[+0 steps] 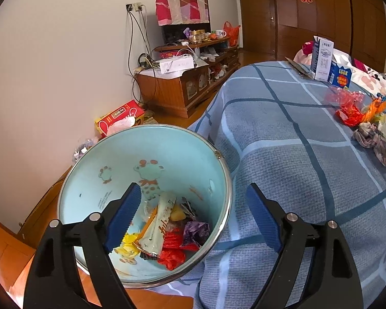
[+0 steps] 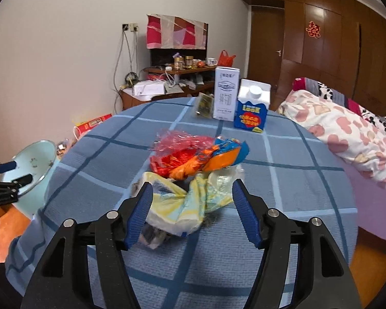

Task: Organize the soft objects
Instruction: 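Grasp the clear-and-yellow plastic bag with the right tool while the left tool returns over the table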

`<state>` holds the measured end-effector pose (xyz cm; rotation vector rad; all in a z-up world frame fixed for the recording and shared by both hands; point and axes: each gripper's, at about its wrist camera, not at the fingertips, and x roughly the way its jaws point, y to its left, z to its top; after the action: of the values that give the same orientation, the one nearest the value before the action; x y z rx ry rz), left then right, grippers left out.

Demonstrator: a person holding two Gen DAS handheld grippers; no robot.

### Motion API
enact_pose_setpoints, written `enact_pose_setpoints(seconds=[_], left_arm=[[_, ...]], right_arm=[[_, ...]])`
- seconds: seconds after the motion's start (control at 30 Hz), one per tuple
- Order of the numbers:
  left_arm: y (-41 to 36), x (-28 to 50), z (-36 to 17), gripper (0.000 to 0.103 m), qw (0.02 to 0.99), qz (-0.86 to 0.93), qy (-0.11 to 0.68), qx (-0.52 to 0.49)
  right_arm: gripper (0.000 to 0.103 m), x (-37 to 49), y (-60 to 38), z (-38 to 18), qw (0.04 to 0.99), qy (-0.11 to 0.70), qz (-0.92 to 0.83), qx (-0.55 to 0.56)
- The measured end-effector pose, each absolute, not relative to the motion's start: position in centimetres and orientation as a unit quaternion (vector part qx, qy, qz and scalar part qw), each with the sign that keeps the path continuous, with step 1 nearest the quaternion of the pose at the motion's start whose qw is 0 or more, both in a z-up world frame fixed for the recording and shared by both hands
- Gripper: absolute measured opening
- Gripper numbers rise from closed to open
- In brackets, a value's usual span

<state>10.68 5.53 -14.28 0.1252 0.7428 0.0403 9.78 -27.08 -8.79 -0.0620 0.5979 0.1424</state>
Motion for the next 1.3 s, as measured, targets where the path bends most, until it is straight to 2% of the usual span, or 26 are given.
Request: enact_pose_setpoints(seconds=[0.27,0.53,0.67,0.73,0.83,0.87,0.93,1.0,1.3], left_arm=[[6.7,10.8,-14.4,0.082,0.929,0.028,0.365,0.056],[7.2,11.1,-14.1,0.082,0.931,0.035,0.361,0.05],[6.8,11.2,-13.7,0.083,0.933,0.029,0.356,0.052],[6.3,11.3,-13.4,0.083,0.934,0.024,0.352,0.054],[5.4,11.6,-12.9,0.083,0.936,0.015,0.346,0.055],[5.0,11.7,-12.7,0.083,0.937,0.01,0.344,0.055],[4.2,11.7,-12.3,0.083,0.939,0.004,0.339,0.056],[3.3,11.9,-12.0,0.083,0.94,-0.005,0.336,0.058],[-1.3,12.3,-11.0,0.083,0.94,-0.047,0.332,0.065]], right_arm=[[0.066,10.7,-24.4,-9.3,0.945,0.311,0.08,-0.057],[0.066,9.7,-27.4,-8.2,0.956,0.286,0.061,0.014],[0.065,10.7,-28.7,-8.3,0.953,0.3,0.027,0.034],[0.057,12.1,-28.5,-9.4,0.939,0.343,0.021,0.031],[0.055,13.5,-28.1,-11.3,0.916,0.399,0.032,0.033],[0.052,13.6,-28.2,-11.7,0.912,0.406,0.038,0.041],[0.037,13.4,-28.7,-11.8,0.912,0.405,0.047,0.051],[0.016,13.1,-29.0,-11.7,0.912,0.403,0.057,0.053],[0.015,10.5,-32.9,-10.1,0.923,0.382,0.039,0.038]])
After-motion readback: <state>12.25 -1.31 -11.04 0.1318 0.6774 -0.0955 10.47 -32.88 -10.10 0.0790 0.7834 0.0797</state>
